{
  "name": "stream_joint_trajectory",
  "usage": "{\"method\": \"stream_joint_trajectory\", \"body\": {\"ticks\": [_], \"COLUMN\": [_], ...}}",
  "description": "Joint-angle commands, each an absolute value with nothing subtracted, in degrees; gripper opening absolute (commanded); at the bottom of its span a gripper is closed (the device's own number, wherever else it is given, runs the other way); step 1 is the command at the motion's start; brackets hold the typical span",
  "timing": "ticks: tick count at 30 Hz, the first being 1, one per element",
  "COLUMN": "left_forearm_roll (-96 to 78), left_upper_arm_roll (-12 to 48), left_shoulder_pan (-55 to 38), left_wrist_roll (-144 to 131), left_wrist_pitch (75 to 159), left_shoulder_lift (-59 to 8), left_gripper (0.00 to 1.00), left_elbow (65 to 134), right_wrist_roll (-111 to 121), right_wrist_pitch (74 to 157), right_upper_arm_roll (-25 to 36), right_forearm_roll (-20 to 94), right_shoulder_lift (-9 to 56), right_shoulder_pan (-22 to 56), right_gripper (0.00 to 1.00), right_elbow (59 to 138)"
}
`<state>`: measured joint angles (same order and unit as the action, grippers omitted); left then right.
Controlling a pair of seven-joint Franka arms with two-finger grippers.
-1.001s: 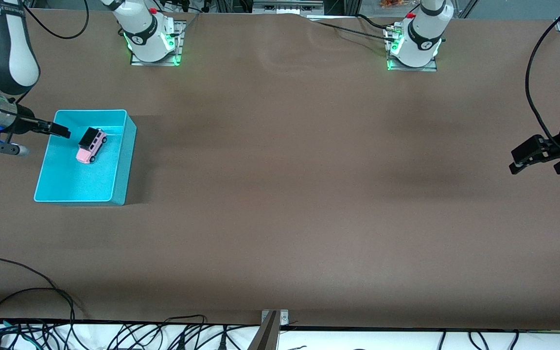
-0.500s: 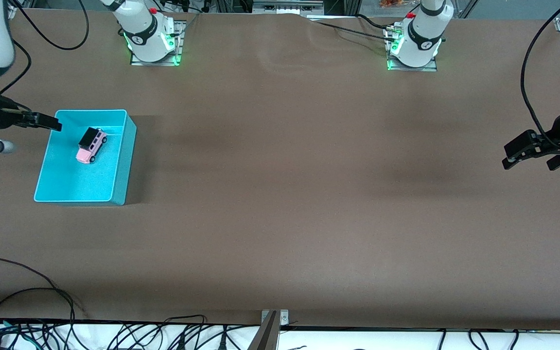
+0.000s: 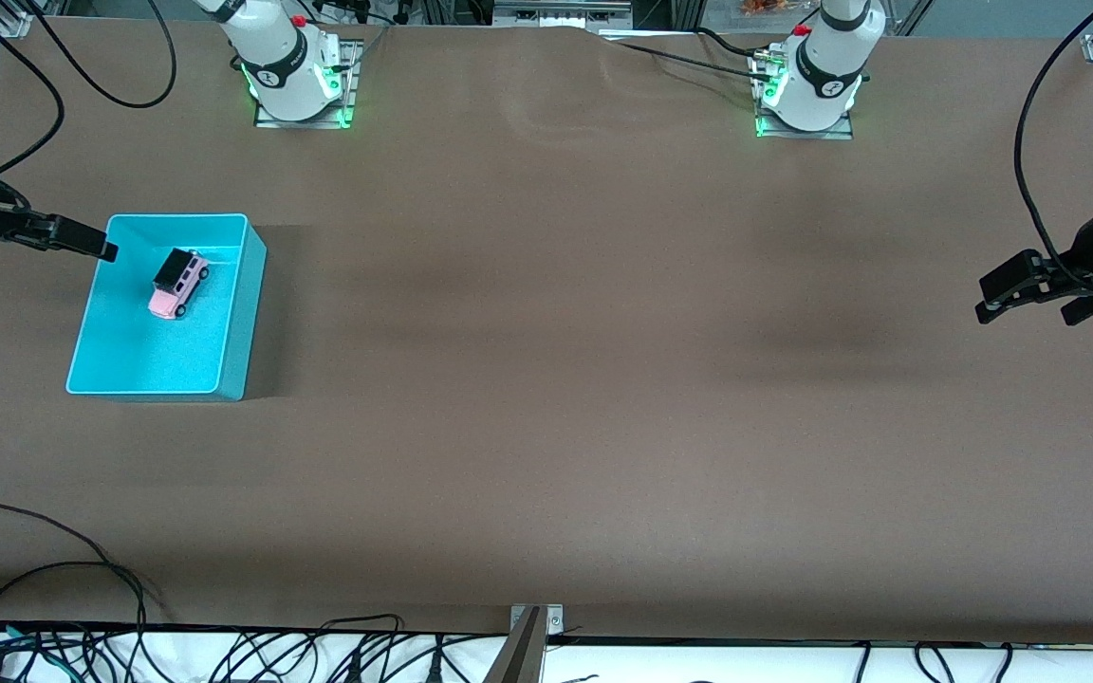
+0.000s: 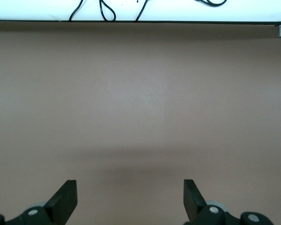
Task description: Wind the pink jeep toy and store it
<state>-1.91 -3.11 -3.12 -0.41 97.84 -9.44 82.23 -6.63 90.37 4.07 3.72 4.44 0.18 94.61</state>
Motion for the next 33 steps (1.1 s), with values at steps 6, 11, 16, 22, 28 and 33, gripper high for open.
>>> {"method": "stream_joint_trajectory", "body": {"ticks": [6, 11, 16, 22, 28, 33], "left_forearm_roll": [-2.4, -2.4, -2.4, -2.4, -2.4, -2.4], "left_upper_arm_roll": [-2.9, -2.8, -2.7, -2.7, -2.8, -2.9], "left_shoulder_pan": [-2.8, -2.8, -3.0, -3.0, -2.6, -2.5], "left_wrist_roll": [0.6, 0.5, 0.5, 0.5, 0.5, 0.6], "left_wrist_pitch": [97.2, 97.2, 97.1, 97.1, 97.1, 97.1], "left_shoulder_lift": [-8.5, -8.5, -8.5, -8.5, -8.5, -8.5], "left_gripper": [1.00, 1.00, 1.00, 1.00, 1.00, 1.00], "left_elbow": [82.6, 82.6, 82.6, 82.5, 82.5, 82.5], "right_wrist_roll": [-10.2, -9.8, -9.3, -5.8, -2.5, -2.5], "right_wrist_pitch": [88.2, 90.3, 90.7, 92.4, 95.6, 95.4], "right_upper_arm_roll": [1.1, -0.7, -1.5, -2.1, -2.1, -1.6], "right_forearm_roll": [4.5, 4.0, 3.3, -0.3, -0.4, -0.1], "right_shoulder_lift": [6.3, 6.2, 5.6, 3.2, 0.3, -0.1], "right_shoulder_pan": [1.1, 1.1, 1.0, 0.9, 0.3, 0.3], "right_gripper": [1.00, 1.00, 1.00, 1.00, 1.00, 1.00], "right_elbow": [90.7, 91.1, 91.5, 94.0, 97.7, 97.2]}}
